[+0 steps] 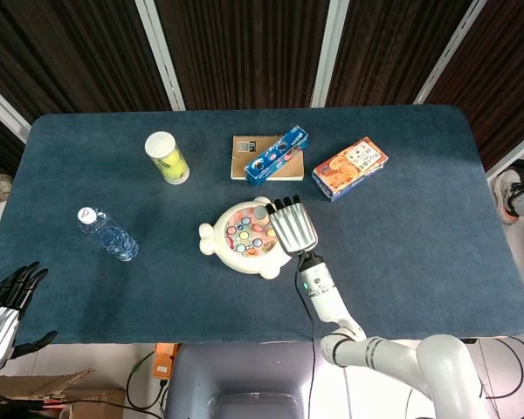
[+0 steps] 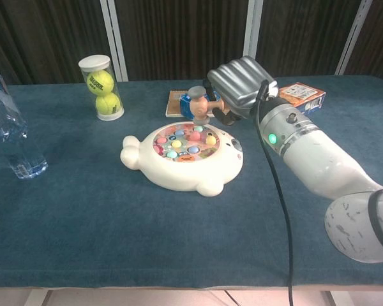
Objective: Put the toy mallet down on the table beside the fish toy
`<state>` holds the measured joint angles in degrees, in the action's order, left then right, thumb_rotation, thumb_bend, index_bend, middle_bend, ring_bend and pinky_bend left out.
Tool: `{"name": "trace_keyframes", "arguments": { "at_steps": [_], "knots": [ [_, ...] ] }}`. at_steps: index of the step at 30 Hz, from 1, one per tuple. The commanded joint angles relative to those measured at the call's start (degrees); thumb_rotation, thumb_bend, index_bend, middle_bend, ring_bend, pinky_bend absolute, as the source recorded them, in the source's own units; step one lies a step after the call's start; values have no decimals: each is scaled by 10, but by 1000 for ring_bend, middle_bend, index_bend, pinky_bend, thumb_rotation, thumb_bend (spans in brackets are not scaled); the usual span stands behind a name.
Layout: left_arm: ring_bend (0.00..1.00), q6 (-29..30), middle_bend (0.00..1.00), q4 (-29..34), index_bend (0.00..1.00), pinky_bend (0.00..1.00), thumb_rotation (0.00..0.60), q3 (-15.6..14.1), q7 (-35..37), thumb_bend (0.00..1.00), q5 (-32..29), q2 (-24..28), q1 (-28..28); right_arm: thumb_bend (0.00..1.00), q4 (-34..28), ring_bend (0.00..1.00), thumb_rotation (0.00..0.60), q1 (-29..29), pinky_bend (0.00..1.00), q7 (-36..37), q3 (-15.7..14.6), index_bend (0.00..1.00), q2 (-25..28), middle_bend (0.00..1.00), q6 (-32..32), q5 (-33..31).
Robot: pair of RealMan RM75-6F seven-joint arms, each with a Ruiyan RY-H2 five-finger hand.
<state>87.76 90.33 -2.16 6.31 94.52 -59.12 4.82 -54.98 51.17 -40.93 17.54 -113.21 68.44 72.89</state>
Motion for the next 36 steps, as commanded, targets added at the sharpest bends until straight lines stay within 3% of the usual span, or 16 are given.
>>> {"name": "trace_keyframes", "arguments": {
  "at_steps": [1,36],
  "knots": [
    [0,3,0,-2,0,149,600,-1,2,64,2,0,-1,505,-3,642,600,0,634,-3,2,1000,0,757,1,-2],
    [0,20,0,-6,0,149,600,1,10,64,4,2,-13,505,75,642,600,18,644,1,4,1000,-52,757,-38,-18]
  ]
}}
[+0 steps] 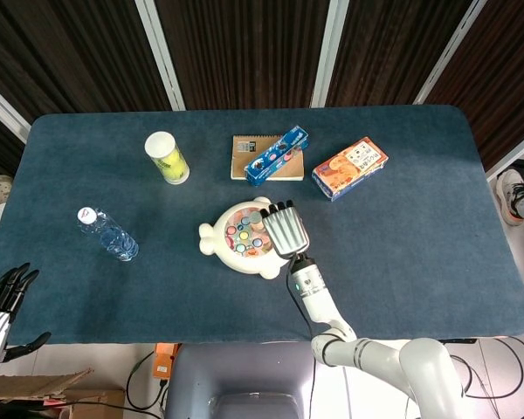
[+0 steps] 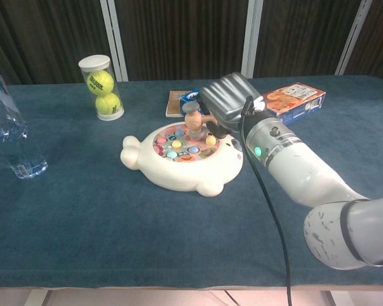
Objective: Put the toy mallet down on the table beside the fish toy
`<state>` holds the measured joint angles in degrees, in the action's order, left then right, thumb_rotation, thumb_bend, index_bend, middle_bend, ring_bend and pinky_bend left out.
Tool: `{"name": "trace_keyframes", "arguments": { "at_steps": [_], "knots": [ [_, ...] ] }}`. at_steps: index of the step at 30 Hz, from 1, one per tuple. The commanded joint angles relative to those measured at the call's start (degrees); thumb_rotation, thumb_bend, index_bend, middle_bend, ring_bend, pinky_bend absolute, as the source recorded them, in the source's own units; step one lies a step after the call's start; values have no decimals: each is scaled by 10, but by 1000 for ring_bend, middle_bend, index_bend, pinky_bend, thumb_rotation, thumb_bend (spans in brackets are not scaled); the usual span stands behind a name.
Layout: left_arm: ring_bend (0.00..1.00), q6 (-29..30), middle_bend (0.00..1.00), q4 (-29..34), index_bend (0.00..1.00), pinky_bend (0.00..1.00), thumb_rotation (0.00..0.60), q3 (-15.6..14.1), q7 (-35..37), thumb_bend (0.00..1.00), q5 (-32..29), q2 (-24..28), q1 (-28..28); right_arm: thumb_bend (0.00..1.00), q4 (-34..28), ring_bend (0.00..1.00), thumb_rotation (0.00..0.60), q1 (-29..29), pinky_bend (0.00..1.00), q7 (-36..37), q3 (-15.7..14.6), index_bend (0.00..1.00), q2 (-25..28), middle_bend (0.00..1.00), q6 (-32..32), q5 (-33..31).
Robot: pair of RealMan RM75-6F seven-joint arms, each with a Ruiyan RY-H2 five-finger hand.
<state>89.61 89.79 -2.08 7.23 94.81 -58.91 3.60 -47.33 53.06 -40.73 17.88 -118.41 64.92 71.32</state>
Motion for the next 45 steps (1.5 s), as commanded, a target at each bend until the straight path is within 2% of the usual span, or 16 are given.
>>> {"name": "trace_keyframes", "arguments": {
  "at_steps": [1,11,23,39,45],
  "knots": [
    [0,3,0,-1,0,149,600,0,1,65,2,0,-1,505,-2,642,600,-1,650,-3,0,1000,1,757,-5,-3],
    [0,5,0,-3,0,149,600,-1,2,65,4,-1,-3,505,-40,642,600,-16,655,17,-5,1000,29,757,27,18],
    [0,0,0,2,0,149,600,-1,-11,65,6,-4,-1,505,-100,642,600,-42,655,2,-22,1000,72,757,28,18],
    [0,12,0,-6,0,149,600,-1,4,65,12,-3,-4,505,-67,642,600,-48,655,-13,-34,1000,53,757,6,5],
    [0,12,0,-7,0,149,600,0,6,64,11,-3,-3,505,-75,642,600,-51,655,22,-27,1000,65,757,31,24]
  ]
}}
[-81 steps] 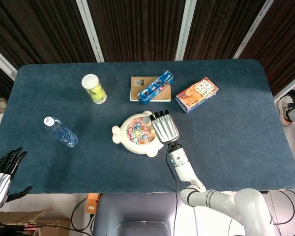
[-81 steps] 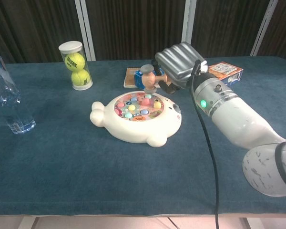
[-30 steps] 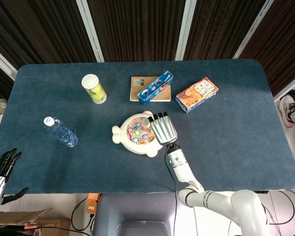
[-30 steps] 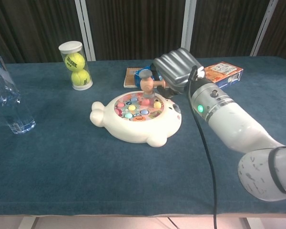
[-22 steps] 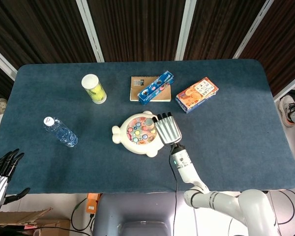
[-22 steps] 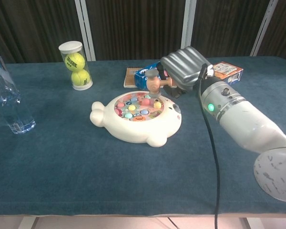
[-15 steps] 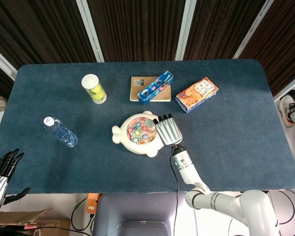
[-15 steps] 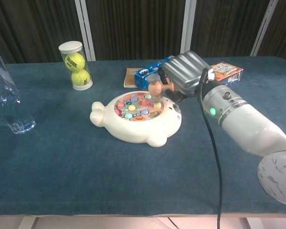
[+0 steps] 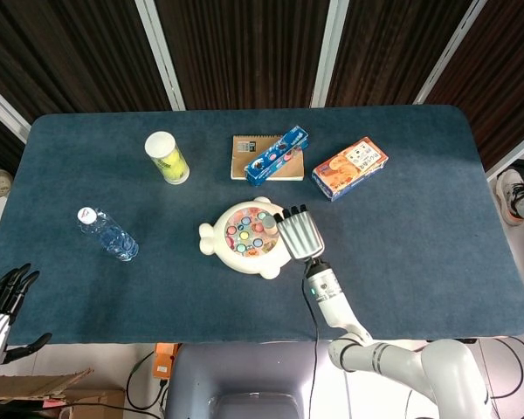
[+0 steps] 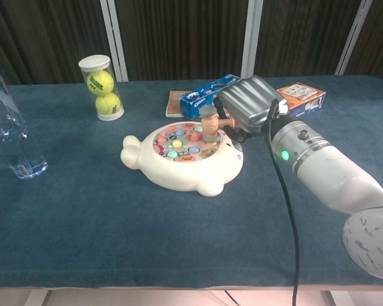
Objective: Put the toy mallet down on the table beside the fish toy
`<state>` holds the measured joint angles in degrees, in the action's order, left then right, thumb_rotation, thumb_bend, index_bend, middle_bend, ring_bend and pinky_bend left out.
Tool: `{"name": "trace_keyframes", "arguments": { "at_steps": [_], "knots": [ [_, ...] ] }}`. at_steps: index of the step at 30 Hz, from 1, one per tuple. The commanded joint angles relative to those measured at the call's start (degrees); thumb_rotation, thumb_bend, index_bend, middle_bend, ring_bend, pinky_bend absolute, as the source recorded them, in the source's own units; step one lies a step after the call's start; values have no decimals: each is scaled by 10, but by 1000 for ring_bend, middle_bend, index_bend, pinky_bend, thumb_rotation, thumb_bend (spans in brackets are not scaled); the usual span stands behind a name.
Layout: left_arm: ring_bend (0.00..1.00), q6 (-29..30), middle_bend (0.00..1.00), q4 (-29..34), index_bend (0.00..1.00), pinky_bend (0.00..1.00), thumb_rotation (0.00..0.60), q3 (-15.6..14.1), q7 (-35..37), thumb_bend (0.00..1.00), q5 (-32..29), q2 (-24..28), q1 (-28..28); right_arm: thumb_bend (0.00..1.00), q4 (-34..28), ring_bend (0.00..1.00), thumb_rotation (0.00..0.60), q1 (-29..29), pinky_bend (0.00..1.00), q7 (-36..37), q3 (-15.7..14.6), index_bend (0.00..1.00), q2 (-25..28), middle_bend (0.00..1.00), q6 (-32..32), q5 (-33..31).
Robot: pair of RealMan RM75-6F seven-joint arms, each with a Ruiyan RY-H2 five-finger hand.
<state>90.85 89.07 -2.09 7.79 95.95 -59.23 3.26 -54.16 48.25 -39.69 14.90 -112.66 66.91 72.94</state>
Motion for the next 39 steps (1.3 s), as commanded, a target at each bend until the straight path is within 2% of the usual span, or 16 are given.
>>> {"name": "trace_keyframes", "arguments": {
  "at_steps": [1,6,10,16,19,28,34,39],
  "knots": [
    [0,0,0,0,0,149,600,0,0,64,0,0,0,505,-12,642,600,-5,655,17,3,1000,11,757,16,11],
    [0,-2,0,1,0,149,600,-1,-6,65,0,-1,1,505,-44,642,600,-26,655,51,0,1000,44,757,54,32],
    [0,-5,0,4,0,149,600,-1,-11,65,0,-3,1,505,-67,642,600,-59,655,89,-17,1000,79,757,90,54],
    [0,-10,0,7,0,149,600,-1,-19,65,-1,-5,3,505,-48,642,600,-113,655,163,-48,1000,111,757,123,72],
    [0,-18,0,9,0,149,600,-1,-25,64,-3,-7,6,504,-4,642,600,-137,655,209,-63,1000,108,757,115,65],
    [0,-38,0,15,0,149,600,-1,-45,65,-8,-11,14,508,195,642,600,-166,655,363,-83,1000,35,757,72,66],
    [0,-41,0,17,0,149,600,0,-46,65,-13,-10,16,507,276,642,600,-170,655,413,-92,1000,-3,757,67,83],
    [0,-40,0,17,0,149,600,-2,-44,65,-12,-9,15,507,318,639,600,-171,655,441,-89,1000,-28,757,70,86]
  ]
}}
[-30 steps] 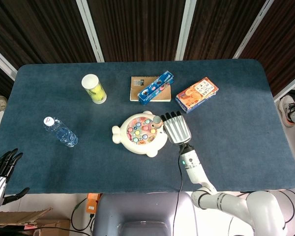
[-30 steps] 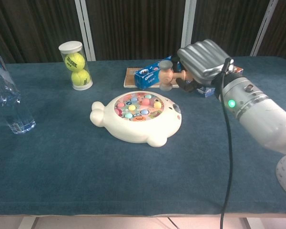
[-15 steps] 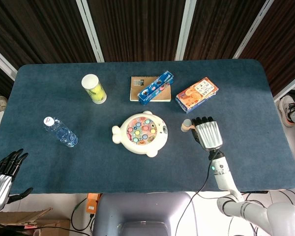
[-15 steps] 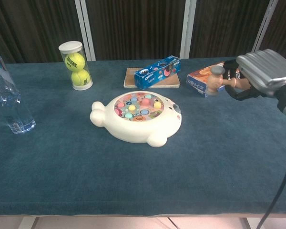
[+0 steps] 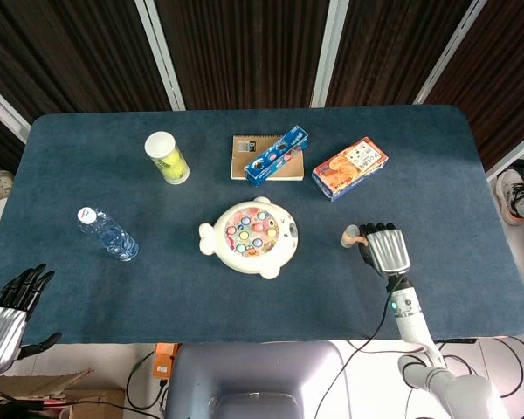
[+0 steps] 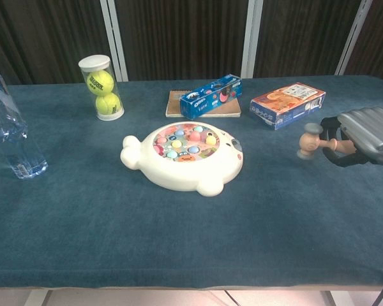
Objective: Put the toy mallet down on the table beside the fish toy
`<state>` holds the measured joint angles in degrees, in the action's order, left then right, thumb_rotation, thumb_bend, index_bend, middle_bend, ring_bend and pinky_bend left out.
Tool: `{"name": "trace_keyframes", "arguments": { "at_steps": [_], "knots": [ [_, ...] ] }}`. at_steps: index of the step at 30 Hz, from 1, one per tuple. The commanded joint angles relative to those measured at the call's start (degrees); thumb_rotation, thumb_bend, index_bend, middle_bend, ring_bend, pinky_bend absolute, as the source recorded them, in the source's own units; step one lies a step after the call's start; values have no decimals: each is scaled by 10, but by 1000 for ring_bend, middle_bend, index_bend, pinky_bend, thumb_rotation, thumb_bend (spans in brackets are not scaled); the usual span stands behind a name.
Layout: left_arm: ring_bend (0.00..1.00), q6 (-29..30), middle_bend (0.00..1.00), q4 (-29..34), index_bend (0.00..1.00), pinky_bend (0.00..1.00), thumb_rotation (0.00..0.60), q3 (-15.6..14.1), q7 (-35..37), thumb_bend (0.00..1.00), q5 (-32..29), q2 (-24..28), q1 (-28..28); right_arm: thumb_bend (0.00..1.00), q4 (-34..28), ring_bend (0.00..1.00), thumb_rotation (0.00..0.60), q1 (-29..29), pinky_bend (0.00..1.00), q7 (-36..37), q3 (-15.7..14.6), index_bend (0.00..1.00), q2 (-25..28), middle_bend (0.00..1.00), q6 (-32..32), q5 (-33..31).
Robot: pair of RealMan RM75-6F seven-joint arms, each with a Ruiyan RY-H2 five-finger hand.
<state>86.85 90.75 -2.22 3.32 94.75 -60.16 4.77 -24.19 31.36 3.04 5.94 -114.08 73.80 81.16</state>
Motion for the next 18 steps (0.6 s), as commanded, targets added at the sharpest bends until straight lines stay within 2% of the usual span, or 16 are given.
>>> {"name": "trace_keyframes", "arguments": {
  "at_steps": [1,9,12,15,18],
  "knots": [
    [0,1,0,0,0,149,600,0,1,64,1,0,0,507,25,638,600,-2,655,21,4,1000,-20,757,4,3],
    [0,4,0,-1,0,149,600,0,6,65,0,2,-2,507,48,605,600,1,655,43,22,998,-40,757,-30,-13],
    [0,5,0,-1,0,149,600,-1,7,65,0,3,-2,507,51,588,600,2,654,39,27,966,-43,756,-43,-17],
    [0,4,0,-1,0,149,600,-1,7,65,0,3,-2,507,49,568,600,2,642,38,27,886,-40,728,-53,-17],
    [0,3,0,0,0,149,600,-1,6,65,-1,3,-2,507,46,550,600,1,632,41,28,757,-36,679,-56,-17]
  ]
}}
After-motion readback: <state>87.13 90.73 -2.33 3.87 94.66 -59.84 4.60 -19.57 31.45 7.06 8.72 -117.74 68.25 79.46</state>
